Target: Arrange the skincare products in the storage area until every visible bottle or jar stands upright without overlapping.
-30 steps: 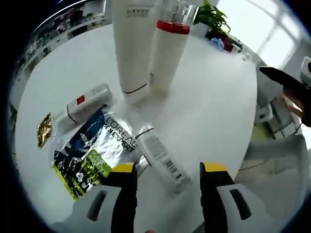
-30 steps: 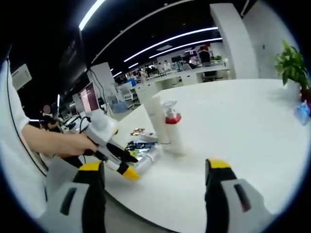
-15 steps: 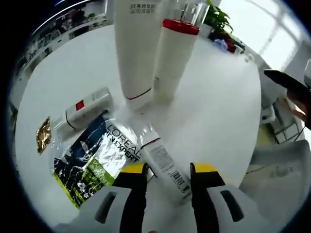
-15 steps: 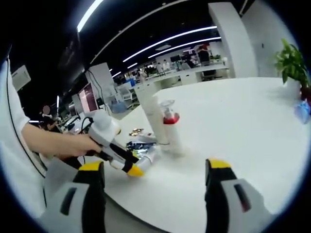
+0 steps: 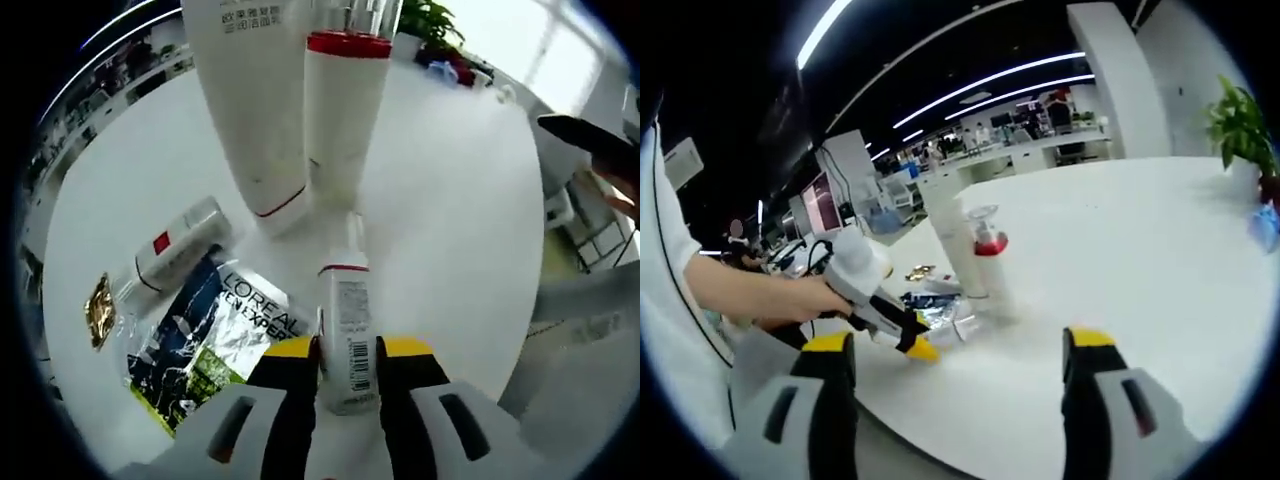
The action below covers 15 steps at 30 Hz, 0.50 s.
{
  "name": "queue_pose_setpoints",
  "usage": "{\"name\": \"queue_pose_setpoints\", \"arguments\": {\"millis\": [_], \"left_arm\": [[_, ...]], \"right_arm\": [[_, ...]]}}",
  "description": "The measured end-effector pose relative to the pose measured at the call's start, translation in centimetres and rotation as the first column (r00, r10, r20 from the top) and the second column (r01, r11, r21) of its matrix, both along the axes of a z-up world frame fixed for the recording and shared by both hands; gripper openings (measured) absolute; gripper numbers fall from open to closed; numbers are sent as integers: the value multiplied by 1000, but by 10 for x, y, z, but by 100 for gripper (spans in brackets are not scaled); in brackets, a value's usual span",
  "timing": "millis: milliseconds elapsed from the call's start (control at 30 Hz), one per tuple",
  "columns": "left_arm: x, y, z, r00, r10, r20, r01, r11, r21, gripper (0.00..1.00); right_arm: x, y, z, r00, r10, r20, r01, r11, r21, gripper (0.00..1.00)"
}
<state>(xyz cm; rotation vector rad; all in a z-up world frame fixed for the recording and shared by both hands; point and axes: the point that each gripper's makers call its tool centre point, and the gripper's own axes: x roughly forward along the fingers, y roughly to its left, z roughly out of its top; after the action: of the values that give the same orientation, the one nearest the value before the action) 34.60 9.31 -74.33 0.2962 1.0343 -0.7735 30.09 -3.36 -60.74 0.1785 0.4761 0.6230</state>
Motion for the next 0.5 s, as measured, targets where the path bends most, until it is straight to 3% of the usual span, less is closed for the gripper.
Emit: {"name": "queue_pose_setpoints", "arguments": {"millis": [300, 500], "left_arm": [[0, -4, 4, 998, 64, -18, -65, 996, -67, 18], [-11, -10, 10, 996, 76, -48, -82, 989, -126, 18]], "right_arm": [[-1, 1, 3, 1000, 3, 9, -4, 1000, 4, 86], [-4, 1, 4, 1000, -2, 8, 2, 1000, 10, 86]]}}
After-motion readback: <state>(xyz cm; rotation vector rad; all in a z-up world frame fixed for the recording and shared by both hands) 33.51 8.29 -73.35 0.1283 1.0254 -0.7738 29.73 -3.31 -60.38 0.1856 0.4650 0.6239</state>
